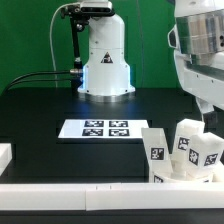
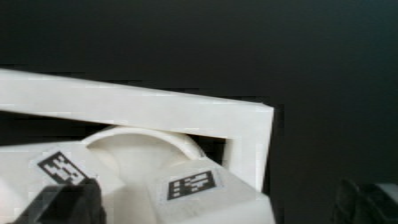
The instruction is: Assemble stool
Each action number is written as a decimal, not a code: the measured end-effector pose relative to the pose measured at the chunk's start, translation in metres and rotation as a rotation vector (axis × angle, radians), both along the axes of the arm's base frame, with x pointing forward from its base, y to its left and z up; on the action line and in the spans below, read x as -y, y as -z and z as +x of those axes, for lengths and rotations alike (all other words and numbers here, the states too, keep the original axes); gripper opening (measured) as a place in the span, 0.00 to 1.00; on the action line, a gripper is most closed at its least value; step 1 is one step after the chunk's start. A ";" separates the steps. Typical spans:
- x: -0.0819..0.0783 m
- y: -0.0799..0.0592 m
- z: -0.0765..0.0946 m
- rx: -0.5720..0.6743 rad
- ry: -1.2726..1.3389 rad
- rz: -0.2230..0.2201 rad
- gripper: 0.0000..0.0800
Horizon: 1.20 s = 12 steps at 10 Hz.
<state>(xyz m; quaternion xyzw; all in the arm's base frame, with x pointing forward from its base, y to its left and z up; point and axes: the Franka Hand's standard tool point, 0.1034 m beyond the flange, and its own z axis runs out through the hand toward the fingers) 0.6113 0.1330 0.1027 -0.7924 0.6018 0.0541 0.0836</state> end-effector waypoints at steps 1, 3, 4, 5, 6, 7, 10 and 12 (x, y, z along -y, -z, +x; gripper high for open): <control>0.000 -0.003 -0.001 0.001 -0.190 -0.020 0.81; 0.010 -0.009 0.006 0.075 -0.555 -0.028 0.81; 0.011 -0.010 0.006 0.094 -0.697 -0.033 0.81; 0.009 -0.010 0.005 0.111 -0.796 -0.034 0.81; 0.012 -0.009 0.006 0.127 -0.885 -0.037 0.81; 0.014 -0.009 0.006 0.136 -0.950 -0.042 0.81; 0.019 -0.011 0.007 0.151 -1.302 -0.083 0.81; 0.018 -0.011 0.007 0.155 -1.595 -0.096 0.81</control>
Offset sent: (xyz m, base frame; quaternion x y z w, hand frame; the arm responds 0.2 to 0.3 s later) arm 0.0034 0.0198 0.0045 -0.0067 -0.0539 -0.4017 0.9142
